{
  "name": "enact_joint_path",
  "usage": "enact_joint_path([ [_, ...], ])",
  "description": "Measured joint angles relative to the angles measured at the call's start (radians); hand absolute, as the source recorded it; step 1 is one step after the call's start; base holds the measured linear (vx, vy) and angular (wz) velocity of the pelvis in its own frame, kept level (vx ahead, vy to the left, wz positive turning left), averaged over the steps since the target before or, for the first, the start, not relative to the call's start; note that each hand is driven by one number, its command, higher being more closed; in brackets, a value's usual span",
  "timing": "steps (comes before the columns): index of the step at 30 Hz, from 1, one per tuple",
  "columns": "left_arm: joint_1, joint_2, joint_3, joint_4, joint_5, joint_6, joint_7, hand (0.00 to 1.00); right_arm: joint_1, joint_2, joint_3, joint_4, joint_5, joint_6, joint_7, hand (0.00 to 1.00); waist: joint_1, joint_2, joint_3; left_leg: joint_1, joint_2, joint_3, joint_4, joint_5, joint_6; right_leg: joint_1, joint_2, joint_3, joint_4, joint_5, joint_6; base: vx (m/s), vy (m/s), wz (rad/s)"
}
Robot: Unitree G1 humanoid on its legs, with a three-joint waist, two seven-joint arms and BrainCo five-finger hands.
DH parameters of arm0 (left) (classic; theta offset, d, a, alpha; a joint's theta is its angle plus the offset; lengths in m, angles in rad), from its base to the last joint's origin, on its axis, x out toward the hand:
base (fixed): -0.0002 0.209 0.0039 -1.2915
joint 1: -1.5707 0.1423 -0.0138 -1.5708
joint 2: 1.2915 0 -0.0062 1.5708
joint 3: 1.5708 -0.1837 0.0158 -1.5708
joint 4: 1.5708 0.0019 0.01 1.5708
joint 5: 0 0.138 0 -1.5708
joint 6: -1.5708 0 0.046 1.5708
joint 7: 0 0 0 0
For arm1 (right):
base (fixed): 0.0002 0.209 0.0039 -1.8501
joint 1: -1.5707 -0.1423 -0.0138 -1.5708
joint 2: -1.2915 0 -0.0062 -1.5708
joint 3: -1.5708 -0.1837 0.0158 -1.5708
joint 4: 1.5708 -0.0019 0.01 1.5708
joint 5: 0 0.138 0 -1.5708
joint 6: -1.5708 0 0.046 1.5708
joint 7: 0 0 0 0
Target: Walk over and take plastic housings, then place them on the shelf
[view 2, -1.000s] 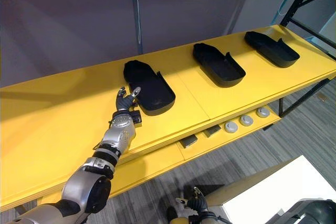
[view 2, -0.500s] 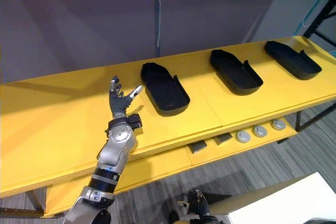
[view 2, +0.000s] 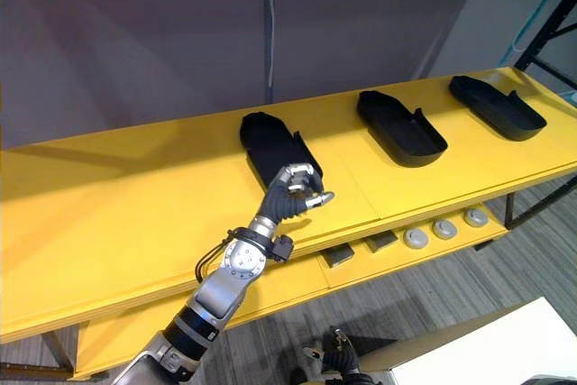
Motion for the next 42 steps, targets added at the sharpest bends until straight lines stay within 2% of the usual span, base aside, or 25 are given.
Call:
enact_joint_path([
  [10,-0.036,0.011,-0.036,0.281,0.08,0.008,-0.033,1.0,-0.043,0.0,0.0,0.04,-0.002,-0.002,0.0,0.0,-0.048,0.002,0.001,-0.007,0.009,0.038,-0.005,0.0,-0.001,-0.023,0.014,0.028,-0.013,0.018,-0.006,-0.02,0.006,-0.12],
  [14,-0.094,0.011,-0.033,0.357,0.101,0.016,-0.028,1.0,-0.056,0.0,-0.001,0.052,-0.003,-0.002,0.0,0.0,-0.051,0.004,0.012,-0.014,0.009,0.051,-0.007,0.0,-0.001,-0.034,0.016,0.043,-0.019,0.027,-0.006,-0.02,0.015,-0.1],
  [18,-0.144,0.001,-0.004,0.383,0.129,0.023,-0.003,1.0,-0.073,-0.001,-0.003,0.063,-0.003,-0.002,-0.001,0.0,-0.054,0.003,0.03,-0.021,0.008,0.058,-0.007,0.0,-0.002,-0.045,0.017,0.052,-0.019,0.03,-0.005,-0.03,0.018,-0.07],
  [23,-0.214,0.002,0.109,0.418,0.165,0.046,0.049,1.0,-0.086,0.001,-0.003,0.06,-0.002,-0.003,-0.006,0.0,-0.076,0.003,0.047,-0.032,0.012,0.074,-0.014,-0.001,-0.003,-0.064,0.022,0.06,-0.019,0.03,-0.005,0.0,0.015,-0.07],
  [28,-0.242,0.007,0.167,0.419,0.165,0.056,0.083,1.0,-0.091,0.002,-0.009,0.06,0.001,-0.009,-0.007,0.0,-0.078,0.004,0.061,-0.033,0.017,0.076,-0.014,-0.003,-0.007,-0.065,0.027,0.059,-0.02,0.03,-0.005,0.0,0.0,0.0],
  [37,-0.247,0.011,0.212,0.42,0.165,0.079,0.106,1.0,-0.091,0.003,-0.011,0.061,0.001,-0.012,-0.014,0.0,-0.081,0.004,0.063,-0.034,0.017,0.074,-0.01,-0.006,-0.01,-0.06,0.026,0.057,-0.028,0.032,-0.006,-0.02,0.006,0.01],
  [42,-0.245,0.01,0.221,0.415,0.165,0.08,0.124,1.0,-0.092,0.003,-0.019,0.061,0.001,-0.021,-0.016,0.0,-0.092,0.004,0.068,-0.026,0.019,0.072,-0.01,-0.007,-0.012,-0.041,0.027,0.054,-0.051,0.037,-0.009,0.0,0.0,0.0],
])
